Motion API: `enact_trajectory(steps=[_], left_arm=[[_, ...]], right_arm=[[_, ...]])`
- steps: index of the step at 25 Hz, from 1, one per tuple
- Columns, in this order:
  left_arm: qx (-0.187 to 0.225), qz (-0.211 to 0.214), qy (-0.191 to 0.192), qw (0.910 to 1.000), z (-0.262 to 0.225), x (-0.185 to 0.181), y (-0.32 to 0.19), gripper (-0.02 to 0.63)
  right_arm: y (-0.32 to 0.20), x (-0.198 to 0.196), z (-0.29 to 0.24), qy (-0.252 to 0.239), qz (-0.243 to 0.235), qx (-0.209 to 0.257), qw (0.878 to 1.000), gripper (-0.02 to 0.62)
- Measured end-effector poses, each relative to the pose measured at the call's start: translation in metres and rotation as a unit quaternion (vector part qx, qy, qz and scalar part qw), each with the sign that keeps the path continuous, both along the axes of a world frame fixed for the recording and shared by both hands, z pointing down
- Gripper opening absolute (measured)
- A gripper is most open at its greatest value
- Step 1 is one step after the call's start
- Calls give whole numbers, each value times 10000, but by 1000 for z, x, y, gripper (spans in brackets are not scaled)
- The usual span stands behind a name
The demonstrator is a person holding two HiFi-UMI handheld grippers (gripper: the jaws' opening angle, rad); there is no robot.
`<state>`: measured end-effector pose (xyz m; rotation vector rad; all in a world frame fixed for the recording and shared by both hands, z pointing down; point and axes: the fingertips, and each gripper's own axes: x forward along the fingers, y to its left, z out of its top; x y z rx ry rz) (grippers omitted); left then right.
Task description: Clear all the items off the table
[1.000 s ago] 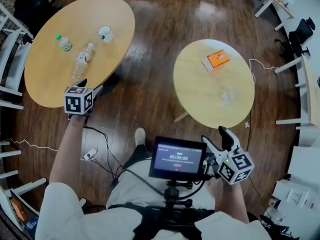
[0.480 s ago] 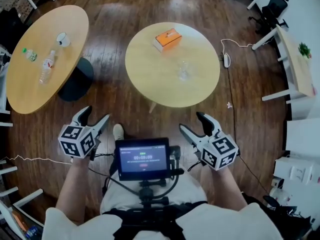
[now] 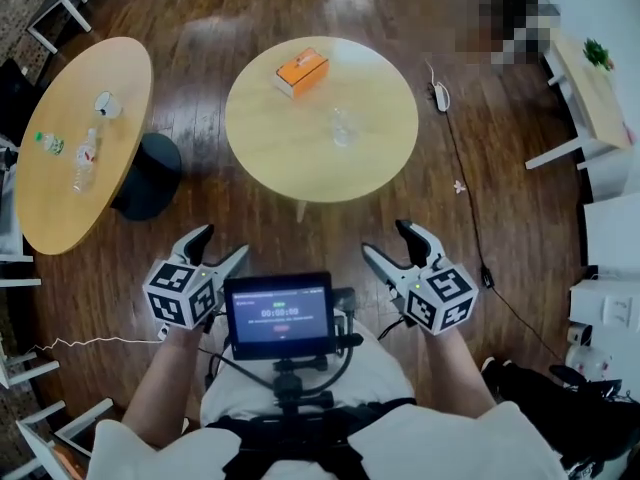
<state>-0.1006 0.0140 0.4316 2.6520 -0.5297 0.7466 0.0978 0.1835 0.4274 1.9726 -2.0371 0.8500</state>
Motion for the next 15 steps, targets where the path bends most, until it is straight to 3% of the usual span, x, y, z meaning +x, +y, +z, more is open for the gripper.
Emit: enact_trajectory(steps=[9, 15], left_arm=[[-102, 584, 429, 9973, -12, 14, -5, 337], [110, 787, 320, 9963, -11, 2, -25, 337]], right_arm=[[2, -8, -11, 109, 348, -27, 9993, 349], [-12, -26, -9, 193, 478, -148, 9986, 349]])
